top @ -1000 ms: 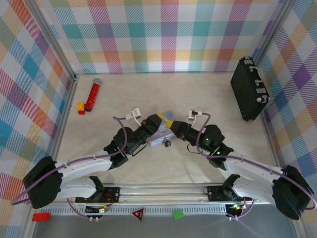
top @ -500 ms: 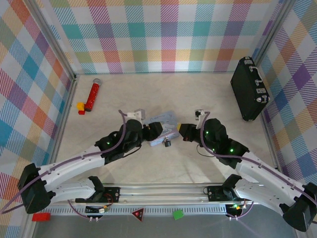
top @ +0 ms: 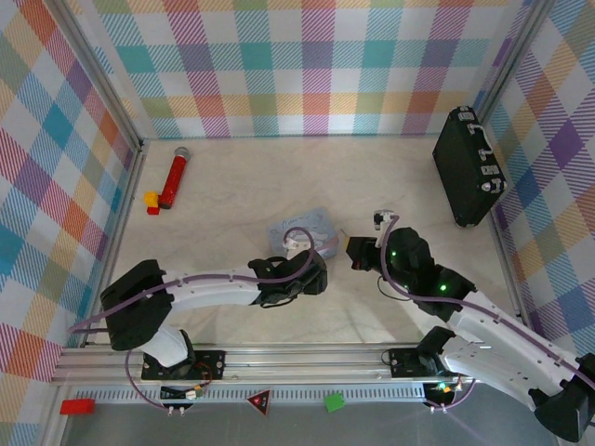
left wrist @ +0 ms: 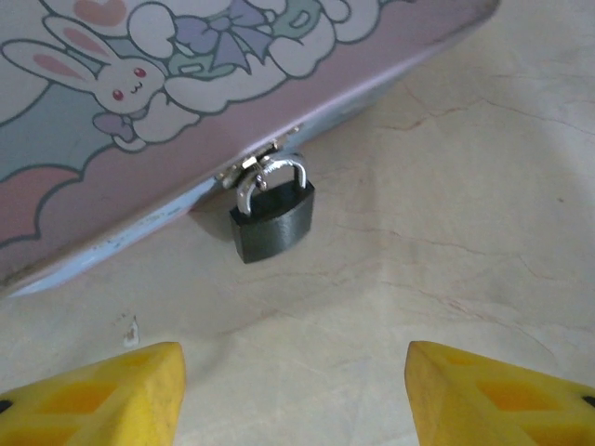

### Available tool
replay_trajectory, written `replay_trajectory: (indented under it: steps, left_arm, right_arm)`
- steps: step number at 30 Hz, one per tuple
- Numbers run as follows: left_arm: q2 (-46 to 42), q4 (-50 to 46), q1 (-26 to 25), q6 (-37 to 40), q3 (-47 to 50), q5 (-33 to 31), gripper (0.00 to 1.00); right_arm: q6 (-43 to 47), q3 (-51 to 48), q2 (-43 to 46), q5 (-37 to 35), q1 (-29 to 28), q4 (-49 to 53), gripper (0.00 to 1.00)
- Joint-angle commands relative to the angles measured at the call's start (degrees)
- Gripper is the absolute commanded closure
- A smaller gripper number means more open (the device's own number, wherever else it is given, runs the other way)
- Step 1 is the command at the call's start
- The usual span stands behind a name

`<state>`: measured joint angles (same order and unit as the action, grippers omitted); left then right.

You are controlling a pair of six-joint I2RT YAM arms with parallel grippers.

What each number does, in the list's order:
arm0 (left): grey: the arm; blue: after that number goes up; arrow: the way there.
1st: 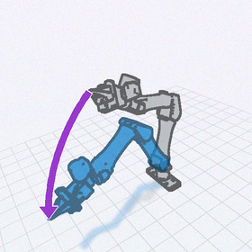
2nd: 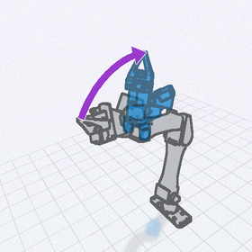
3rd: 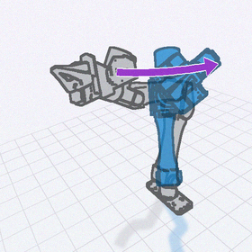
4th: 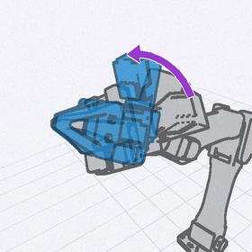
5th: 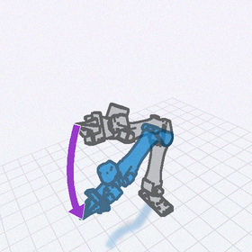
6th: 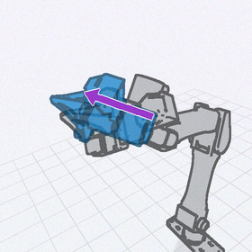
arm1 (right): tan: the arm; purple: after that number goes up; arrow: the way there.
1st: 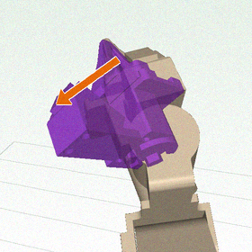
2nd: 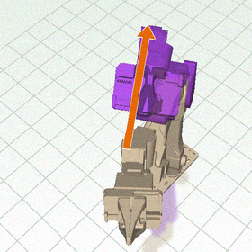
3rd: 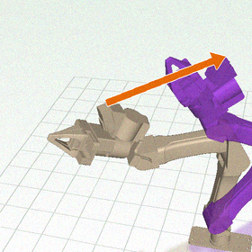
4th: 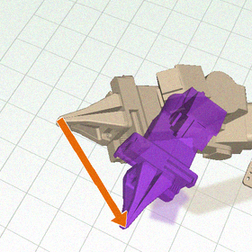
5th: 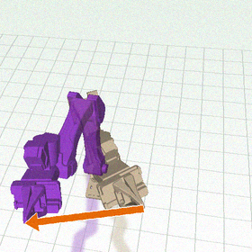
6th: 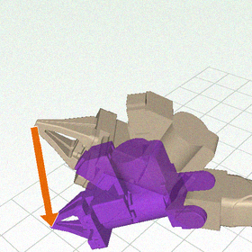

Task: Unlock the padlock with the key

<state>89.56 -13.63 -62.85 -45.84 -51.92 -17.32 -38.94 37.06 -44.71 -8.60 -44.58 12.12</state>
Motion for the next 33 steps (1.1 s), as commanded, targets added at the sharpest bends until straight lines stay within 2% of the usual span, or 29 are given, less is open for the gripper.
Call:
replay_trajectory:
  steps: [1, 3, 7, 15, 18, 23, 28, 33]
  left_arm:
    - [1.17, -1.22, 0.99, -0.06, -1.77, -5.41, 0.33]
    - [2.11, -0.63, 3.49, 0.72, -1.87, -3.70, 0.26]
    - [3.48, 3.69, 6.81, 4.18, -1.46, -2.15, 0.23]
    - [6.37, 14.09, 10.12, 9.63, 0.18, 2.55, 0.23]
    - [5.54, 19.75, 10.18, 7.26, 3.76, 2.38, 0.24]
    - [3.10, 34.46, 10.84, 0.76, 12.54, 0.91, 0.23]
    - [3.66, 36.75, 11.63, 0.73, 14.35, 2.14, 0.23]
    - [6.89, 40.49, 12.88, -2.20, 15.30, 4.92, 0.27]
  right_arm:
    - [0.63, -1.67, 0.59, -0.76, 0.35, -0.68, 1.00]
    - [0.19, -2.31, 0.35, -0.41, 0.41, -1.45, 1.00]
    - [-0.06, -2.45, -0.53, 0.33, 0.37, -2.45, 1.00]
    - [-1.19, -3.45, -0.72, 1.30, 0.38, -3.61, 1.00]
    - [-1.37, -3.57, -0.82, 1.57, 0.36, -3.70, 1.00]
    - [-2.15, -3.82, -1.90, 2.50, 0.36, -5.23, 1.00]
    - [-2.41, -3.89, -2.12, 3.11, 0.37, -5.72, 1.00]
    - [-2.97, -4.10, -1.28, 3.76, 0.37, -6.35, 1.00]
